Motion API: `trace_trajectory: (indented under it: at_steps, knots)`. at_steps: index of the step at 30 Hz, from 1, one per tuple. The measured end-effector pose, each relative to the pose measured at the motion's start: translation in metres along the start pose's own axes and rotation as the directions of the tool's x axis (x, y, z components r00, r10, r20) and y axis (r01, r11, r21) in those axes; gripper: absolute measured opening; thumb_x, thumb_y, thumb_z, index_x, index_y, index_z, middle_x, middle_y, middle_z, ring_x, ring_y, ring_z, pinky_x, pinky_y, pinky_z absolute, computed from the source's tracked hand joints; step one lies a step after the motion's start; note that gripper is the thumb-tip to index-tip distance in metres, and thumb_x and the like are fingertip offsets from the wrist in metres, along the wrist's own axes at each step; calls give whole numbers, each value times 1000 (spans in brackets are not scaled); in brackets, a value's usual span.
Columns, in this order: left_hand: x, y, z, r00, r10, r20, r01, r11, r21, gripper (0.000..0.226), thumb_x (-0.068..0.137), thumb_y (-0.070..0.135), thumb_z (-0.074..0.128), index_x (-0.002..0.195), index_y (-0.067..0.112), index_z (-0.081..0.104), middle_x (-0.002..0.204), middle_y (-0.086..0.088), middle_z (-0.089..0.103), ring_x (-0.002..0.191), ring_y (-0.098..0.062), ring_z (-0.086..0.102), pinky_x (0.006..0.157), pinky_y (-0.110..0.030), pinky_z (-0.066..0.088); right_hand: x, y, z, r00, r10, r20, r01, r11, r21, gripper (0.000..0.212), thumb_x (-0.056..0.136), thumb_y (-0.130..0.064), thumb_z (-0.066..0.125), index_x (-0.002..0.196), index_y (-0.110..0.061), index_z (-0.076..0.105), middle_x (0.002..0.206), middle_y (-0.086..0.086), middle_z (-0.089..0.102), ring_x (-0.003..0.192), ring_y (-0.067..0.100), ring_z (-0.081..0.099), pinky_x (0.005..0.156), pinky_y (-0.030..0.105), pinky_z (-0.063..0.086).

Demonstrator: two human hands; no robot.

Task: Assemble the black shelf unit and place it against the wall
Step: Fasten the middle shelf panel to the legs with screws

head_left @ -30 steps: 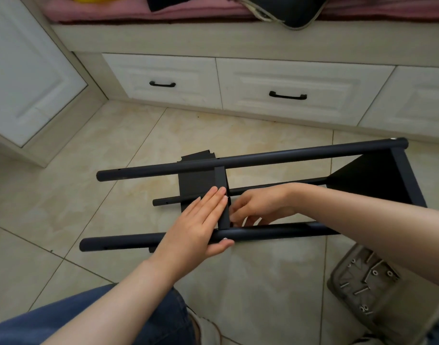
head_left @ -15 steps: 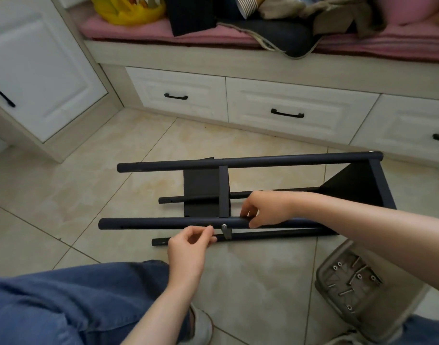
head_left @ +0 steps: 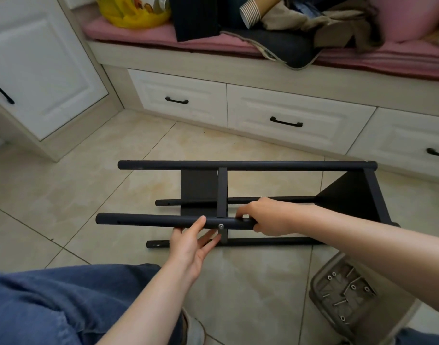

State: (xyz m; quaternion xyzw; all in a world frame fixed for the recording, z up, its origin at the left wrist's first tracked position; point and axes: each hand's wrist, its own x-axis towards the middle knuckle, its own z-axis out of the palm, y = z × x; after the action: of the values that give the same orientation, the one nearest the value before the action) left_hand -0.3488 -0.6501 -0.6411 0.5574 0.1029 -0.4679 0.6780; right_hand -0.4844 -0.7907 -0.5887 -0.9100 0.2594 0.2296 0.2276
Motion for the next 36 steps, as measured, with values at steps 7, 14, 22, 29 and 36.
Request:
trace_trajectory:
  at_steps: [7, 14, 22, 29, 36]
  knots:
    - [13, 7, 21, 997, 76, 17, -74, 995, -71, 39, 91, -4, 65, 129, -4, 55, 128, -24, 63, 108, -29, 68, 86, -35, 56, -2, 12, -11, 996, 13, -92, -13, 1000, -3, 40, 93, 0, 41, 121, -23, 59, 102, 11, 62, 93, 35, 59, 82, 49, 54]
    - [20, 23, 69, 987, 143, 74, -138, 988, -65, 43, 90, -4, 67, 131, 0, 54, 119, -18, 66, 100, -26, 70, 85, -37, 56, -11, 41, -41, 967, 47, -249, -36, 998, 50, 38, 95, -3, 46, 123, -22, 62, 107, 10, 67, 97, 31, 61, 87, 50, 53]
    - [20, 56, 131, 952, 237, 192, -249, 968, 40, 35, 91, -2, 66, 123, 7, 56, 118, -17, 67, 104, -29, 71, 74, -34, 61, -25, 71, -57, 877, 87, -473, -2, 984, 178, 42, 98, -10, 50, 133, -32, 57, 111, 5, 68, 97, 26, 63, 87, 47, 55]
    - [9, 95, 195, 853, 314, 417, -423, 884, 200, 41, 93, 1, 66, 131, 7, 53, 119, -14, 65, 100, -26, 73, 76, -34, 63, -43, 86, -67, 717, 168, -677, 127, 923, 364, 45, 99, -9, 54, 140, -27, 54, 124, -1, 65, 113, 17, 60, 99, 34, 50]
    - [-14, 121, 228, 766, 324, 555, -574, 733, 365, 41, 93, 3, 68, 130, 7, 51, 112, -11, 66, 102, -27, 71, 76, -34, 63, -45, 82, -64, 651, 290, -701, 253, 789, 561, 43, 95, -9, 62, 131, -30, 54, 121, -7, 65, 103, 3, 60, 77, 10, 47]
